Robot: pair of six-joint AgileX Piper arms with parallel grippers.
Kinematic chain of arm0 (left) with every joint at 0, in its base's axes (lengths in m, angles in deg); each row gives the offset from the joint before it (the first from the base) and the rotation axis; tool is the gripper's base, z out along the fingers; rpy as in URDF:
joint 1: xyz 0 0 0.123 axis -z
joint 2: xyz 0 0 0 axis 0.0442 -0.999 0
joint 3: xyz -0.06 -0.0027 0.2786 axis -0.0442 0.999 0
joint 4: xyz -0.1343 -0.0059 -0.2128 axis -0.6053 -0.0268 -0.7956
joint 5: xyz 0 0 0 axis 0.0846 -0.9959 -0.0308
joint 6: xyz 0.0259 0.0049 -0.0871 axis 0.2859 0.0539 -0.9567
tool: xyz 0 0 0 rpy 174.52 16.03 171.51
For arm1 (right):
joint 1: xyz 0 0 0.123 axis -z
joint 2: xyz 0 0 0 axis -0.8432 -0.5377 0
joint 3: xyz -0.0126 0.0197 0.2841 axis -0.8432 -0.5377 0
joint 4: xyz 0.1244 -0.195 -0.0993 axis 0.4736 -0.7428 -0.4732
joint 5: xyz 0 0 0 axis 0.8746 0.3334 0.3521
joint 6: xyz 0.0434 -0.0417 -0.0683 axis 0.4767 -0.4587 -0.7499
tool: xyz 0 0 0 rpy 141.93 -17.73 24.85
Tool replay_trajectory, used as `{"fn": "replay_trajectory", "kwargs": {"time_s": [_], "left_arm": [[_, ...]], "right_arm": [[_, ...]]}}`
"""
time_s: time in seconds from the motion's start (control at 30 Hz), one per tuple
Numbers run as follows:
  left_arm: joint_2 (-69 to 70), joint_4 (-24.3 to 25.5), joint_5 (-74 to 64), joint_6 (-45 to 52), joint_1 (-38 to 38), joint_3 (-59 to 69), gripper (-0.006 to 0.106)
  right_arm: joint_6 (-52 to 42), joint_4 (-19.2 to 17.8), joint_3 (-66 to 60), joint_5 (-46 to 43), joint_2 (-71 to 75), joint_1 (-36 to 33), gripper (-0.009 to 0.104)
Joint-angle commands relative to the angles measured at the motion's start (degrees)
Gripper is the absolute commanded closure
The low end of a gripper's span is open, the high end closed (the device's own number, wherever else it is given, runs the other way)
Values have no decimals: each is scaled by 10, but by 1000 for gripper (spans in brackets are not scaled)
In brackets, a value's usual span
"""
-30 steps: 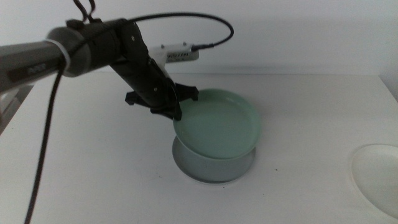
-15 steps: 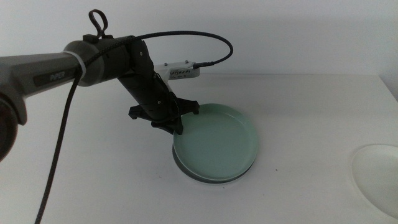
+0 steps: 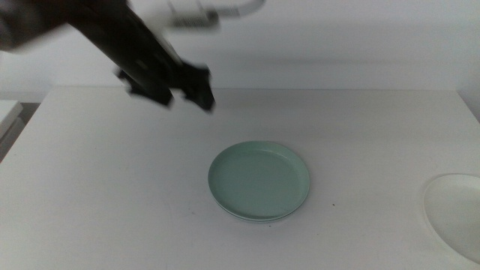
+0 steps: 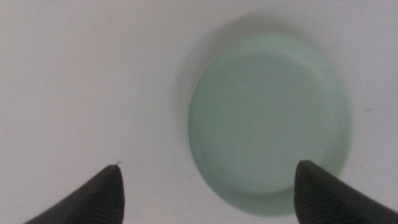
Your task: Stack the three bowls on top of each other.
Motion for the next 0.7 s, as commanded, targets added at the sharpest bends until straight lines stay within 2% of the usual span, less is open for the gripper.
{"fn": "replay_trajectory", "kwargs": {"time_s": [0.0,0.1,0.3,0.43,0.67], "left_arm": [[88,-6,-9,38,-12,25,7],[198,-32,18,73,-24,79,7],[376,-32,-12,74,-24,139,7],[456,-57,-51,75,-24,161,7],[562,-56,-50,60,-24,212,7]], "right_arm": [[-3,-3,-2,-2,2,2,23],[-3,-3,-2,-2,2,2,23],[-3,-3,-2,-2,2,2,23],[-3,-3,-2,-2,2,2,23],[-3,-3,-2,-2,2,2,23]]}}
